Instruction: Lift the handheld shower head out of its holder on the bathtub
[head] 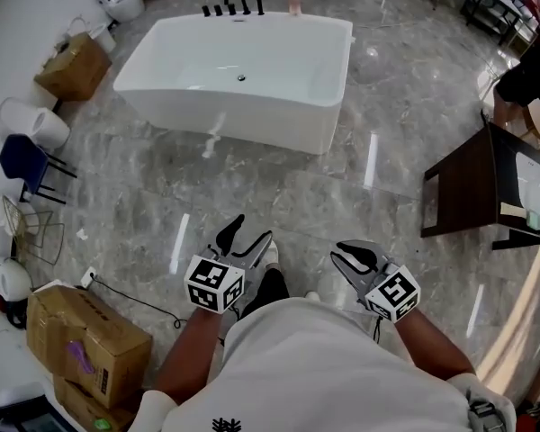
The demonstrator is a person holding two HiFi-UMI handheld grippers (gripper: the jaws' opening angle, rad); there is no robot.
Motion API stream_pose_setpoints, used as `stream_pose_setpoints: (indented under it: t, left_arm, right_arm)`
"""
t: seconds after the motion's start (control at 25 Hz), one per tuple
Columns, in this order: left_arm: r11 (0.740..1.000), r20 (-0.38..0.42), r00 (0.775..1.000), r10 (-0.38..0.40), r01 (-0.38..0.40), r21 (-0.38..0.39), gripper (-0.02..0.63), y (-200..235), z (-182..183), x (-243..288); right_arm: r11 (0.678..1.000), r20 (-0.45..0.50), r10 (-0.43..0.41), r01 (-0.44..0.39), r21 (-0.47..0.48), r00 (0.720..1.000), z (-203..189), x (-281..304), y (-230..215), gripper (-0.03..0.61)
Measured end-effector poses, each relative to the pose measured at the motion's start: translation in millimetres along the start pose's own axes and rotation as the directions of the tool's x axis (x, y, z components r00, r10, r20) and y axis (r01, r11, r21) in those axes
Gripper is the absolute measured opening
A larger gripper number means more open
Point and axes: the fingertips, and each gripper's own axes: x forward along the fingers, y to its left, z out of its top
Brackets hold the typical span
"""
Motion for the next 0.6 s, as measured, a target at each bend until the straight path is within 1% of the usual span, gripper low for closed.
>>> stream_pose_setpoints:
  t: [0.08, 0.16, 0.36, 0.44, 0.6]
  left_arm:
    - [1.0, -0.001, 1.0, -0.023, 0.023, -0.003, 0.278, 22.3, 10.9, 16.0]
    - [0.999, 0.003, 0.999, -0.046, 0.046, 0.004, 0.279, 48.1, 27.6, 28.5]
    - [0.996, 0.005, 0.997, -0.083, 0.082, 0.046, 0.278, 112.7, 67.2, 54.8]
    - [0.994, 0.002, 0.996, -0.09, 0.089, 0.057, 0.278, 140.1, 76.4, 60.9]
    - [0.994, -0.005, 0.995, -0.098, 0.098, 0.055, 0.273, 189.0, 84.5, 68.3]
  right_arm:
    - [0.999, -0.009, -0.036, 0.036, 0.013, 0.999, 10.0, 18.3, -17.9, 0.092]
    - [0.998, -0.019, -0.06, 0.06, 0.007, 0.998, 25.8, 41.4, -32.3, 0.089]
    - [0.996, -0.019, -0.092, 0.092, -0.003, 0.996, 68.3, 102.1, -69.4, 0.078]
    - [0.995, -0.019, -0.101, 0.101, -0.01, 0.995, 81.8, 127.5, -78.7, 0.072]
    - [0.994, -0.014, -0.106, 0.105, -0.015, 0.994, 105.2, 178.3, -90.1, 0.067]
